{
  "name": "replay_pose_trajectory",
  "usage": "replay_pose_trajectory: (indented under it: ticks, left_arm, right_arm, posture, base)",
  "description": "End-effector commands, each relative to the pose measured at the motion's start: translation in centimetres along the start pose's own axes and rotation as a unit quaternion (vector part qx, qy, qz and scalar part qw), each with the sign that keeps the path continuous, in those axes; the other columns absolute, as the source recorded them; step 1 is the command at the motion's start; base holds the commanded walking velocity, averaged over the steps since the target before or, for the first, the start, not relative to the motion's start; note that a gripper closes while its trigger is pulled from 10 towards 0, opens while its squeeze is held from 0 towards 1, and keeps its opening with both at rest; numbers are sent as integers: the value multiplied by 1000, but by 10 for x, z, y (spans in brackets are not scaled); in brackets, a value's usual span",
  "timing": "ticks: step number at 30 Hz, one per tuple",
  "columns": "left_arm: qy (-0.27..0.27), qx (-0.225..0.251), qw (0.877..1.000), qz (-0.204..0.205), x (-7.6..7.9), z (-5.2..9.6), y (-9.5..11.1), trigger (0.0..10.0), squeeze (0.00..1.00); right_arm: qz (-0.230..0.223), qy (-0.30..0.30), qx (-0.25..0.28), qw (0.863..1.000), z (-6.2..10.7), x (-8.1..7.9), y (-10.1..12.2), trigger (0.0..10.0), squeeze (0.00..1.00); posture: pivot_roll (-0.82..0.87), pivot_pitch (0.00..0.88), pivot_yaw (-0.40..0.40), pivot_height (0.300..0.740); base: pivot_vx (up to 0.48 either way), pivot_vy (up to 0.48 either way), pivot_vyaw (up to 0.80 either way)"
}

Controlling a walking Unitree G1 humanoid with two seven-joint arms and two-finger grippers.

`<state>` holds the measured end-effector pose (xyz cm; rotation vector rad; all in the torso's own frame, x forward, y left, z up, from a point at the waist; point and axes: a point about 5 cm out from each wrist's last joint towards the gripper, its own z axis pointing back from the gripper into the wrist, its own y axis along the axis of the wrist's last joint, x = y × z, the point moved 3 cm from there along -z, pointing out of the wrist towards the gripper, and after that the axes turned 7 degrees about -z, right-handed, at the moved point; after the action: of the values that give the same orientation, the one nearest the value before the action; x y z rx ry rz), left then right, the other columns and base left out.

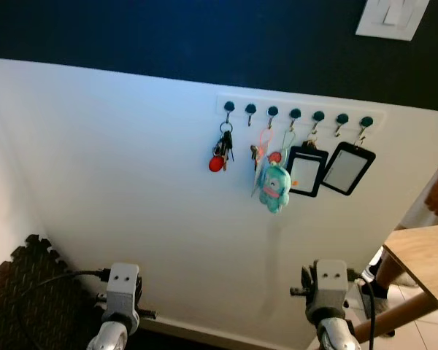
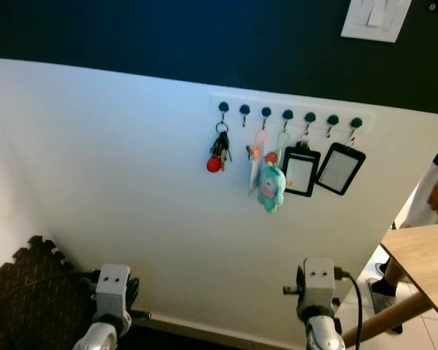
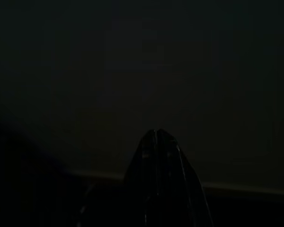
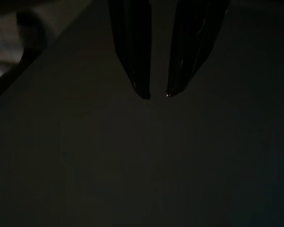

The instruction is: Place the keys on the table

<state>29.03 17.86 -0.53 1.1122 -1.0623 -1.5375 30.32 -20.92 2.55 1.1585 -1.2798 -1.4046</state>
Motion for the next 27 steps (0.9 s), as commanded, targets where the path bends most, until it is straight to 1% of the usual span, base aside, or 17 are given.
replay_pose_trajectory:
  ticks: [1, 2, 3, 6, 7, 8, 10, 12, 13, 14, 15, 17, 18, 19, 20, 21, 27]
  left_arm:
    - [-20, 14, 1000, 3, 10, 0, 4, 10000, 0]
    - [-32, 20, 999, 4, 14, 0, 6, 10000, 0]
    - [-32, 20, 999, 4, 14, 0, 6, 10000, 0]
    - [-46, 31, 998, 8, 19, 0, 10, 10000, 0]
    - [-46, 31, 998, 8, 19, 0, 10, 10000, 0]
    - [-47, 33, 998, 9, 19, 0, 12, 10000, 0]
    - [-47, 33, 998, 9, 19, 0, 12, 10000, 0]
    - [-53, 38, 998, 3, 21, -1, 14, 10000, 0]
    - [-53, 38, 998, 3, 21, -1, 14, 10000, 0]
    - [-58, 42, 997, -1, 22, -2, 16, 10000, 0]
    - [-58, 42, 997, -1, 22, -2, 16, 10000, 0]
    - [-61, 45, 997, -3, 23, -2, 18, 10000, 0]
    - [-61, 45, 997, -3, 23, -2, 18, 10000, 0]
    - [-63, 46, 997, -5, 23, -2, 19, 10000, 0]
    - [-65, 48, 997, -7, 23, -2, 19, 10000, 0]
    - [-66, 49, 997, -9, 23, -2, 20, 10000, 0]
    - [-67, 49, 996, -15, 23, -1, 20, 10000, 0]
  right_arm:
    - [-14, -15, 25, 999, -2, 4, 9, 10000, 0]
    - [-22, -16, 44, 999, -3, 4, 17, 10000, 0]
    - [-22, -16, 44, 999, -3, 4, 17, 10000, 0]
    - [-50, -21, 107, 993, -9, 6, 48, 10000, 0]
    - [-50, -21, 107, 993, -9, 6, 48, 10000, 0]
    - [-54, -24, 126, 990, -11, 8, 58, 10000, 0]
    - [-54, -24, 126, 990, -11, 8, 58, 10000, 0]
    - [-63, -29, 159, 985, -15, 12, 79, 10000, 0]
    - [-63, -29, 159, 985, -15, 12, 79, 10000, 0]
    - [-68, -29, 178, 981, -18, 13, 93, 10000, 0]
    - [-68, -29, 178, 981, -18, 13, 93, 10000, 0]
    - [-71, -25, 188, 979, -21, 13, 103, 10000, 0]
    - [-71, -25, 188, 979, -21, 13, 103, 10000, 0]
    - [-73, -20, 191, 979, -23, 12, 108, 10000, 133]
    - [-72, -10, 194, 978, -25, 9, 114, 10000, 1000]
    - [-75, 1, 195, 978, -27, 6, 118, 10000, 1000]
    - [-90, 31, 194, 976, -34, -2, 131, 10000, 1000]
  posture:
    - [60, 0, -77, 740]
    - [61, 0, -77, 740]
    - [61, 0, -77, 740]
    - [52, 3, -79, 740]
    - [52, 3, -79, 740]
    - [50, 4, -78, 740]
    - [50, 4, -78, 740]
    - [47, 9, -77, 740]
    - [47, 9, -77, 740]
    - [44, 13, -78, 740]
    - [44, 13, -78, 740]
    - [42, 17, -79, 740]
    - [42, 17, -79, 740]
    - [42, 17, -80, 740]
    - [42, 17, -80, 740]
    - [43, 16, -81, 740]
    - [46, 19, -85, 740]
  base:
    - [0, 0, 0]
    - [0, 0, 0]
    - [0, 0, 0]
    - [0, 0, 0]
    - [0, 0, 0]
    - [0, 0, 0]
    - [0, 0, 0]
    - [0, 0, 0]
    - [0, 0, 0]
    - [0, 0, 0]
    - [0, 0, 0]
    - [0, 0, 0]
    - [0, 0, 0]
    - [0, 0, 0]
    - [0, 0, 0]
    - [0, 0, 0]
    - [0, 0, 0]
